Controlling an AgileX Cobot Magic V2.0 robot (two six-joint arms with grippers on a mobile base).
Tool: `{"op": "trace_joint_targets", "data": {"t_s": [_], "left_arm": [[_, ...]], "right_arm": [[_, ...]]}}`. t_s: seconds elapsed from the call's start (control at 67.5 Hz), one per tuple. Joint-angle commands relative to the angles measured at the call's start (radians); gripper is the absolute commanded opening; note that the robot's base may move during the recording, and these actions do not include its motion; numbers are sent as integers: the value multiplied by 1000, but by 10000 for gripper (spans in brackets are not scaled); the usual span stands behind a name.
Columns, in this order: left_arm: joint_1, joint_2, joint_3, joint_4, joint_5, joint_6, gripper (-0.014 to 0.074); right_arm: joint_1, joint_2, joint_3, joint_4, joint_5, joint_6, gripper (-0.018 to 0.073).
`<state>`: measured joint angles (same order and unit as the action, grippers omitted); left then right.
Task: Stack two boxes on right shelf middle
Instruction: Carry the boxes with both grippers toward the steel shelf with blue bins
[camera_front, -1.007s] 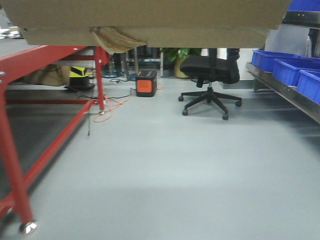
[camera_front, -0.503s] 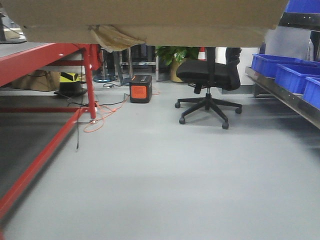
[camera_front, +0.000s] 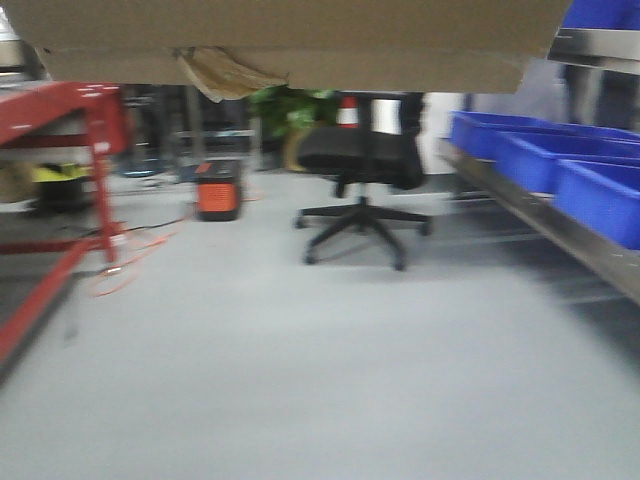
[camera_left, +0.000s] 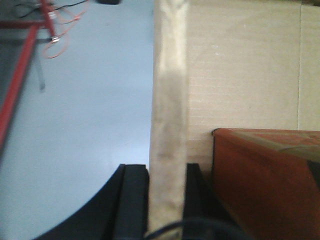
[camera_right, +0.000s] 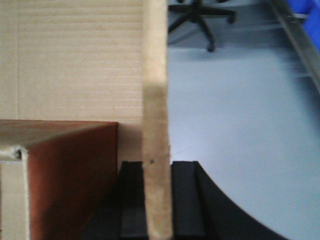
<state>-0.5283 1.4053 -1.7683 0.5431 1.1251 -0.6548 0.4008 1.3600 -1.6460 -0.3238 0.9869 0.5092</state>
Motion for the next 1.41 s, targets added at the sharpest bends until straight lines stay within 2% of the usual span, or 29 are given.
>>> {"op": "trace_joint_targets", "data": {"t_s": [0.0,1.392], "left_arm": [[5,-11,-13,66,-18,0,-111],[5,-11,-13,81,-18,0,-111]], "right_arm": [[-8,-15,-17,-66,-8,-1,-153],[-8,-15,-17,-66,-8,-1,-153]]}}
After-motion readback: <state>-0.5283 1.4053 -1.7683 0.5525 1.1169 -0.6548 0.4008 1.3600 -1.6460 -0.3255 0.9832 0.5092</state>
